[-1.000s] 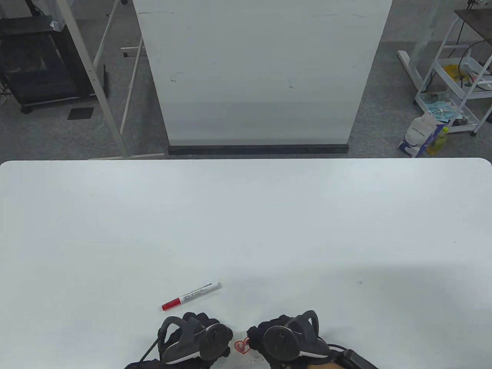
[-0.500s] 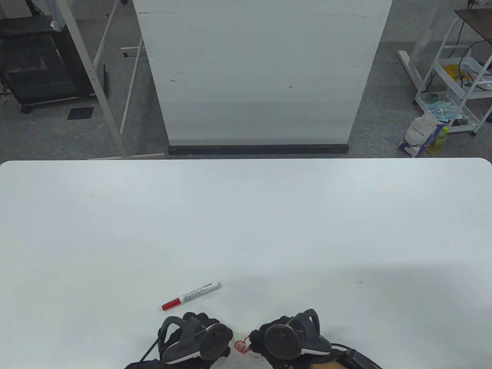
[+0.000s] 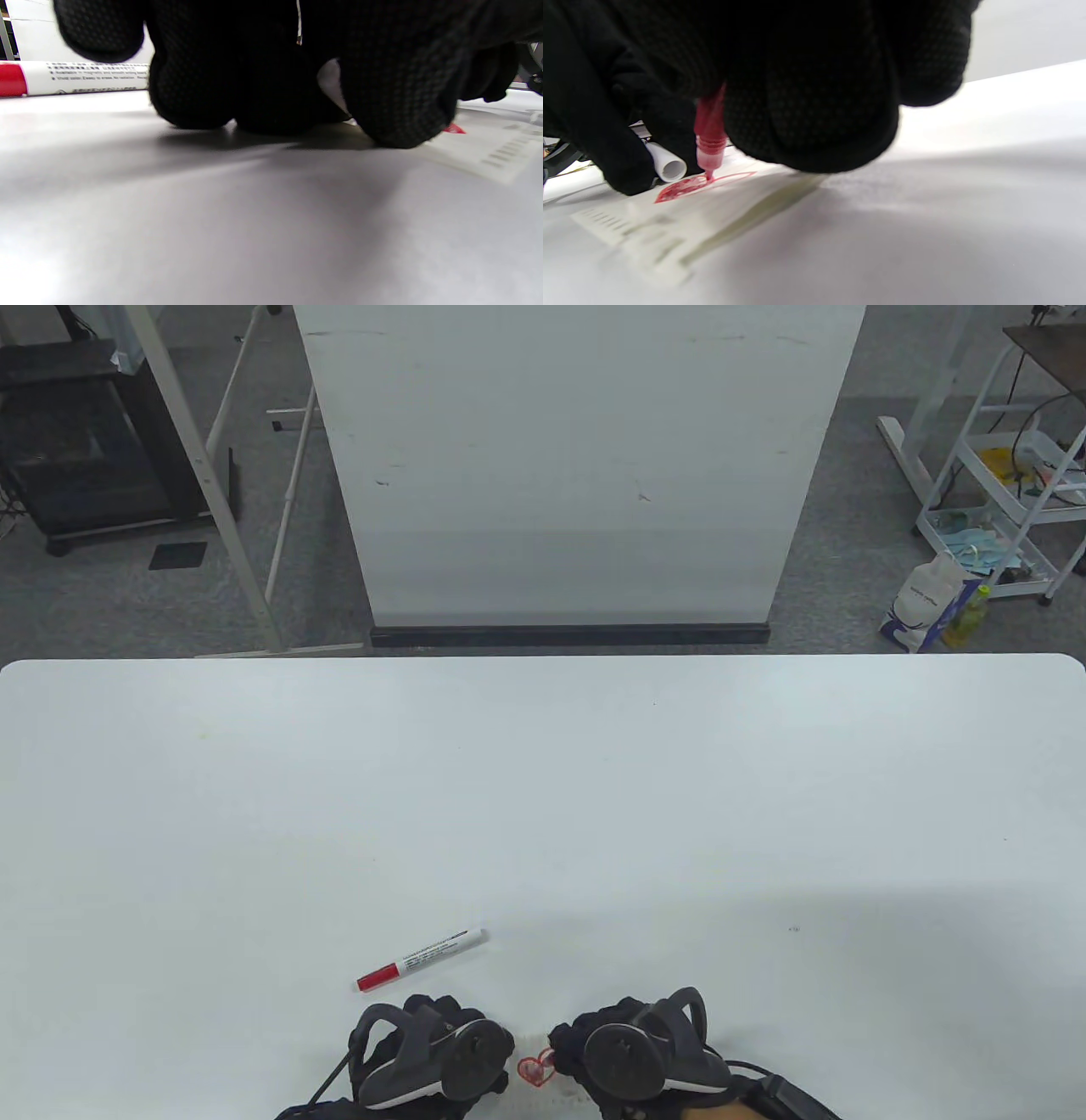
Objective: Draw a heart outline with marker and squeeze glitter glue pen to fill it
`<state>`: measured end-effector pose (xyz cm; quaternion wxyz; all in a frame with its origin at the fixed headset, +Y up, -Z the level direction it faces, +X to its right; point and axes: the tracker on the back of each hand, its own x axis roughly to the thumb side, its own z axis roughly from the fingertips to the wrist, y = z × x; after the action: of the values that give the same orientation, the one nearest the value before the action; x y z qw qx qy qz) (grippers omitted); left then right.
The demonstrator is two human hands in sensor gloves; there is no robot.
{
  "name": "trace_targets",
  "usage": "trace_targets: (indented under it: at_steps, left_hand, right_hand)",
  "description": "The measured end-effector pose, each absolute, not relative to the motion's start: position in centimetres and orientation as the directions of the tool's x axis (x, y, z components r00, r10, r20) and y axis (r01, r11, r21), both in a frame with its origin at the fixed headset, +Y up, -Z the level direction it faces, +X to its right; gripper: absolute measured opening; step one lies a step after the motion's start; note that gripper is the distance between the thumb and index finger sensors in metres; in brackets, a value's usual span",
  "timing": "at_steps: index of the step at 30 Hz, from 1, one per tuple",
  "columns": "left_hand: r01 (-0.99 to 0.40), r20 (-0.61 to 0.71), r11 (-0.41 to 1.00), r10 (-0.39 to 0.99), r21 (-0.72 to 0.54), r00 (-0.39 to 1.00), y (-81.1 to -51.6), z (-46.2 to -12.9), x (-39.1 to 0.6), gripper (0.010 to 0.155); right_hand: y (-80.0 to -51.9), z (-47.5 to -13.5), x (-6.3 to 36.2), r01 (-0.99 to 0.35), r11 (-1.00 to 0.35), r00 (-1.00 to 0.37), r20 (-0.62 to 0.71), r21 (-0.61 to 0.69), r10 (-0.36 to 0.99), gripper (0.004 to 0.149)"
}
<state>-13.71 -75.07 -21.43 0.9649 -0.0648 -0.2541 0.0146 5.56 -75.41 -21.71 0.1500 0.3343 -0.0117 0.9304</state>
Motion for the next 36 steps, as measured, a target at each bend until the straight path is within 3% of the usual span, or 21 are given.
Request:
trace_targets:
  at_steps: [4,8,14,19,36]
  left_hand:
    - [0.005,0.489,0.991,0.062,-0.133,0.870,-75.07,-21.44,-13.70,0.044]
    - [0.004,0.489,0.991,0.062,-0.133,0.870,-75.07,-21.44,-13.71,0.044]
    - [0.003,0.489,0.991,0.064,-0.134,0.870,-75.07,-21.46,-13.71,0.044]
    - [0.004,0.489,0.991,0.062,-0.133,0.870,-75.07,-21.46,-13.70,0.044]
    - [0.004,0.489,0.991,0.063,-0.134,0.870,-75.07,-21.46,-13.70,0.044]
  right_hand:
    - [-75.29,-21.62,5.50,-0.279,-0.952,-0.715,0.634,0.126,0.293,0.040]
    - [-75.39,-21.69,5.54,-0.283,-0.958,-0.736,0.627,0.058,0.255,0.040]
    - [-75.28,-21.68,5.46,-0.271,-0.956,-0.717,0.640,0.111,0.277,0.040]
    - [-75.34,-21.68,5.53,-0.278,-0.960,-0.739,0.628,0.045,0.244,0.040]
    - [-74.98,-21.52,5.55,-0.264,-0.961,-0.724,0.640,0.086,0.257,0.040]
